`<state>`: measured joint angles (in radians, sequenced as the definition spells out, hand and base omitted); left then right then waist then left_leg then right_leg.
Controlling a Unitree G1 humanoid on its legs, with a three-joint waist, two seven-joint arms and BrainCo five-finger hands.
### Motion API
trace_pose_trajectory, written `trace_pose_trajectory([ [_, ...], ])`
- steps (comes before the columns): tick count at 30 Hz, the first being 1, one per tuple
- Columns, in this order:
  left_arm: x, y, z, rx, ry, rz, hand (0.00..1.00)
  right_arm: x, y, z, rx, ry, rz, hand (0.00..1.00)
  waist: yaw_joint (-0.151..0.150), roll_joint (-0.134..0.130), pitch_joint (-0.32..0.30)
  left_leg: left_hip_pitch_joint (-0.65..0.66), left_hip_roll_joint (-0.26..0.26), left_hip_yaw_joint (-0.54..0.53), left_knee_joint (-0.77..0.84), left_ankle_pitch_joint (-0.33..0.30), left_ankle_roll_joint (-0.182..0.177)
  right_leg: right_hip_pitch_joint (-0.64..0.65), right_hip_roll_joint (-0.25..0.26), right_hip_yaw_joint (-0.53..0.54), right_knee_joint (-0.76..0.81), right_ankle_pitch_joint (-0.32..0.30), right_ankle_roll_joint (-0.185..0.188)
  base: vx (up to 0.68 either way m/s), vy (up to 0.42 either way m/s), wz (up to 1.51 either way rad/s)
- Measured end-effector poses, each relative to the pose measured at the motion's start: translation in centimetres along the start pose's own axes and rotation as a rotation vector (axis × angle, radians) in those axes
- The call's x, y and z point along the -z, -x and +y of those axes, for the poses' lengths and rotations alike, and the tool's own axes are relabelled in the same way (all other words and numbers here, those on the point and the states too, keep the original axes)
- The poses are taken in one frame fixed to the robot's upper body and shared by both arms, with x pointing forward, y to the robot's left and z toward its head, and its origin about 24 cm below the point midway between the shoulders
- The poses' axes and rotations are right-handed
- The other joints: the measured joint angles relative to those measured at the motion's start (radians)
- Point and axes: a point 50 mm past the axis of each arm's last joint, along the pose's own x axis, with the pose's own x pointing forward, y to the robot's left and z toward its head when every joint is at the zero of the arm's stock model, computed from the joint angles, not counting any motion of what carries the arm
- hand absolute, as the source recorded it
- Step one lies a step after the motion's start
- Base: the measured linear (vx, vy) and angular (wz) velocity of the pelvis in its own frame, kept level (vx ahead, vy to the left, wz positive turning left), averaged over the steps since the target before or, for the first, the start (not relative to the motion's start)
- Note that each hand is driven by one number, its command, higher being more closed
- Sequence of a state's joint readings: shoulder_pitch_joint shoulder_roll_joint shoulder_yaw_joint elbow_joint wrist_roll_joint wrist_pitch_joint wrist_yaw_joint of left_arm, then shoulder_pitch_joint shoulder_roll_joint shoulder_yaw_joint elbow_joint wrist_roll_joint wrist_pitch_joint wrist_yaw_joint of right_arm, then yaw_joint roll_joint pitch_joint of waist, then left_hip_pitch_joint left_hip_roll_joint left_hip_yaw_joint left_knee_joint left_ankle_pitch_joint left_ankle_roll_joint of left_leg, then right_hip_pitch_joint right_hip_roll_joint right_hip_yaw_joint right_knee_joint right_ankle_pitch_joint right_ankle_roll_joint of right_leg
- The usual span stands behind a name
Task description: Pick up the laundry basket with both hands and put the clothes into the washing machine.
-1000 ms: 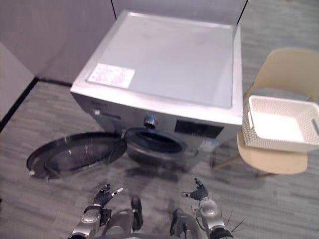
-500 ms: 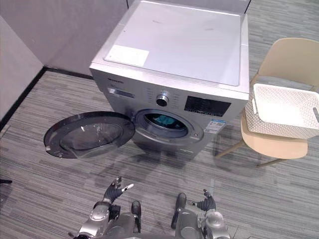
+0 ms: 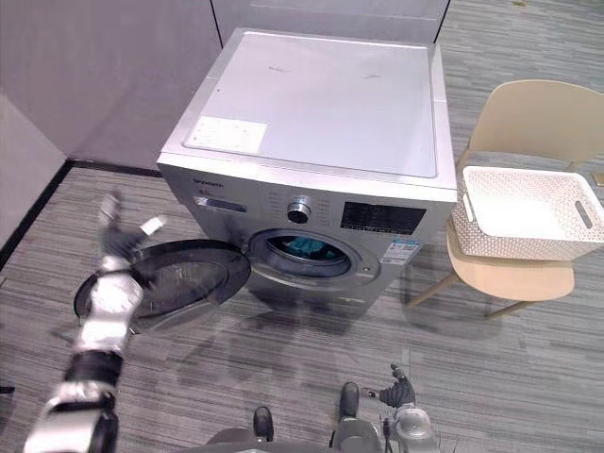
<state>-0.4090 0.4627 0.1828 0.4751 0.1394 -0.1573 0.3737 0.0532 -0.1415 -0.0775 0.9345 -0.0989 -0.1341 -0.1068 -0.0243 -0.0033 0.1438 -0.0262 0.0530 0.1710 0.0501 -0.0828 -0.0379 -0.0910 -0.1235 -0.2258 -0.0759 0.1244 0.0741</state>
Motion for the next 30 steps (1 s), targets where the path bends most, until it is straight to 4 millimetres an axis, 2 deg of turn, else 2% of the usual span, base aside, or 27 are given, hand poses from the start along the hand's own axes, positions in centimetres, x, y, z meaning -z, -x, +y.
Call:
trace_pose_trajectory([
  [2, -2.7, -3.6, 3.3, -0.122, -0.112, -0.097, 0.0, -1.0, -0.2, 0.1, -0.009, 0.011, -0.05, 0.0, 0.002, -0.029, 0.017, -0.038, -0.001, 0.017, 0.011, -0.001, 0.002, -0.035, 0.0, 0.014, -0.022, 0.032, -0.006, -0.07, 0.001, -0.26],
  [3, -3.1, -4.2, 3.9, -0.141, -0.132, -0.106, 0.0, -1.2, -0.2, 0.1, -0.012, 0.013, -0.057, 0.0, 0.002, -0.036, 0.022, -0.05, -0.001, 0.021, 0.019, -0.003, 0.005, -0.045, -0.001, 0.017, -0.022, 0.037, -0.007, -0.1, 0.0, -0.16],
  [6, -3.9, -6.6, 6.2, -0.206, -0.215, -0.071, 0.0, -1.9, -0.3, 0.7, -0.037, 0.032, -0.084, 0.0, 0.004, -0.079, 0.05, -0.128, 0.004, 0.022, 0.089, -0.02, 0.012, -0.094, -0.002, 0.04, -0.022, 0.056, -0.012, -0.11, 0.004, -0.06],
  [7, -3.9, -6.9, 6.5, -0.212, -0.224, -0.059, 0.0, -2.1, -0.2, 0.9, -0.042, 0.034, -0.093, 0.0, 0.006, -0.084, 0.054, -0.144, 0.009, 0.022, 0.105, -0.026, 0.011, -0.103, 0.0, 0.041, -0.022, 0.061, -0.015, -0.09, -0.018, -0.04],
  [9, -4.3, -8.2, 7.4, -0.216, -0.262, -0.017, 0.0, -3.0, -0.2, 1.4, -0.07, 0.037, -0.135, 0.0, 0.015, -0.106, 0.077, -0.22, 0.034, 0.019, 0.192, -0.054, 0.008, -0.137, 0.013, 0.041, -0.022, 0.075, -0.022, -0.11, -0.046, -0.02],
  [12, -4.8, -9.1, 7.6, -0.199, -0.258, 0.024, 0.0, -4.2, 0.1, 2.0, -0.088, -0.004, -0.203, 0.0, 0.041, -0.115, 0.1, -0.298, 0.085, 0.016, 0.302, -0.1, -0.002, -0.165, 0.045, 0.043, -0.022, 0.093, -0.039, -0.13, -0.045, -0.13],
  [15, -4.8, -9.5, 7.8, -0.182, -0.252, 0.057, 0.0, -5.4, 0.3, 2.5, -0.108, -0.018, -0.259, 0.0, 0.05, -0.117, 0.104, -0.364, 0.123, 0.003, 0.372, -0.124, -0.012, -0.196, 0.075, 0.042, -0.022, 0.1, -0.048, -0.12, -0.074, -0.09],
  [18, -3.6, -9.4, 8.0, -0.13, -0.28, 0.121, 0.0, -6.6, 0.5, 2.4, -0.119, -0.058, -0.314, 0.0, 0.068, -0.123, 0.124, -0.403, 0.166, 0.003, 0.419, -0.137, -0.028, -0.221, 0.111, 0.051, -0.022, 0.11, -0.06, -0.1, -0.085, -0.24],
  [21, -2.0, -9.0, 8.5, -0.113, -0.236, 0.206, 0.0, -7.7, 0.7, 2.3, -0.12, -0.076, -0.361, 0.0, 0.089, -0.143, 0.149, -0.435, 0.213, 0.008, 0.457, -0.146, -0.045, -0.246, 0.151, 0.064, -0.022, 0.117, -0.063, -0.08, -0.091, -0.29],
  [23, -2.7, -9.3, 10.3, -0.163, -0.204, 0.171, 0.0, -8.2, 0.9, 2.1, -0.117, -0.092, -0.386, 0.0, 0.098, -0.152, 0.157, -0.468, 0.247, -0.003, 0.481, -0.15, -0.059, -0.266, 0.181, 0.063, -0.022, 0.118, -0.061, -0.06, -0.086, -0.16],
  [26, -2.8, -9.3, 10.8, -0.183, -0.159, 0.163, 0.0, -8.4, 0.9, 2.0, -0.114, -0.098, -0.394, 0.0, 0.112, -0.158, 0.163, -0.469, 0.267, -0.009, 0.48, -0.147, -0.07, -0.266, 0.199, 0.059, -0.022, 0.105, -0.044, -0.01, -0.055, -0.05],
  [30, -2.4, -9.1, 10.6, -0.167, -0.132, 0.171, 0.0, -8.6, 0.9, 1.9, -0.111, -0.1, -0.4, 0.0, 0.126, -0.158, 0.163, -0.468, 0.272, -0.018, 0.474, -0.14, -0.081, -0.263, 0.207, 0.045, -0.022, 0.103, -0.042, 0.02, 0.003, 0.04],
])
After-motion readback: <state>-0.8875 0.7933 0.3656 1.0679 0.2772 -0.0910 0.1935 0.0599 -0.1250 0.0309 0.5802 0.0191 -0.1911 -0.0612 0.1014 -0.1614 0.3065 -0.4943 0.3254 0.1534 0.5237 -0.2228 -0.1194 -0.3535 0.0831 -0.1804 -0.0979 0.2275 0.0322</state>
